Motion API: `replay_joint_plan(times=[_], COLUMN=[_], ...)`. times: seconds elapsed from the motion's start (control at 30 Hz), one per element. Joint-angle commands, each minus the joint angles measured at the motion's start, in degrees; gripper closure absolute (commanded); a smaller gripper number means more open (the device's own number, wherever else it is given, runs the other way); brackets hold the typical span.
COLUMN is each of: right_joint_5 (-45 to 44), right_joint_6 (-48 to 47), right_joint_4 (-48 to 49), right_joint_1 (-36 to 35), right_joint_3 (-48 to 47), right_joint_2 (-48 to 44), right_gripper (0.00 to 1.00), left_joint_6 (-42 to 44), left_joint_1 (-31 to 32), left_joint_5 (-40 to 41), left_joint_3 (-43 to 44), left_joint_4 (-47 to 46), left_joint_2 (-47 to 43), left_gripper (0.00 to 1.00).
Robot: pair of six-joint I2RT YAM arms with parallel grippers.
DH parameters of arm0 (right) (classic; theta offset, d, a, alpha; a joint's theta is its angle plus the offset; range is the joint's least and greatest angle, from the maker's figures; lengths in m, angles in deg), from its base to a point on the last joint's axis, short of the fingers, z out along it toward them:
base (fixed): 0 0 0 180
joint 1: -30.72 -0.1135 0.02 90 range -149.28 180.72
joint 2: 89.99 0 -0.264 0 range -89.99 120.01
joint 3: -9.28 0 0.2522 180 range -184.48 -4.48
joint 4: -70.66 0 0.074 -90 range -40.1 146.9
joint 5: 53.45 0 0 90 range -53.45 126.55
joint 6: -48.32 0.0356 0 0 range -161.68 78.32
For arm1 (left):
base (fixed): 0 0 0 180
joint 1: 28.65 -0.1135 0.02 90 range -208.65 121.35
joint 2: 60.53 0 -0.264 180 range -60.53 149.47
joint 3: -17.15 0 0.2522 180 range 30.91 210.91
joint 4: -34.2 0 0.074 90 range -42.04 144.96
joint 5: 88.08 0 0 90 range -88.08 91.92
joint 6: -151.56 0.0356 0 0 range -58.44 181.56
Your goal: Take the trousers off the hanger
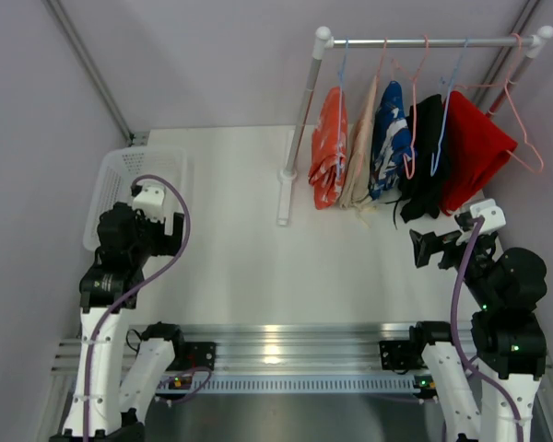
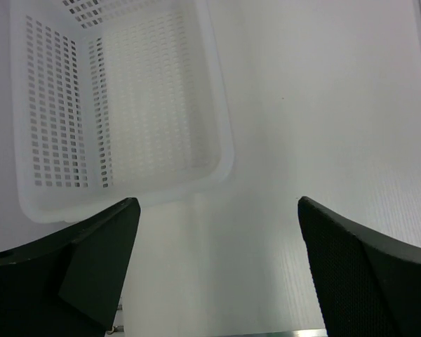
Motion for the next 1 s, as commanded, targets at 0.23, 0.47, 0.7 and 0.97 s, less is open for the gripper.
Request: replay_joint_plan(times=[0.23,0.47,0.7,0.97], right_joint_5=[0.6,0.6,0.5,5.0], right_joint_6=[2.6,3.3,4.5,10.5], right_joint_4=[-1.8,-2.2,-2.7,-2.1], right_joint_1=[0.6,0.6,0.7,3.0], right_joint_3=[0.2,-0.9,-4.0,-8.4], right_joint_2=[1.3,4.8,9.6,16.3], right_gripper=[0.00,0.00,0.00,0.00], left_joint_6=[-8.3,-24.7,-40.4,-52.3], left_joint_1=[-0.4,3.8,16.8,25.6], left_joint_5=[-10.4,-27.9,-29.1,-29.2], left_joint_3=[8.1,25.8,36.2,39.2], left_joint_4=[-9.4,-15.3,-30.0,-49.6], left_joint_2=[9.3,26.5,41.4,52.4], left_gripper=[0.01,0.01,0.07,0.15])
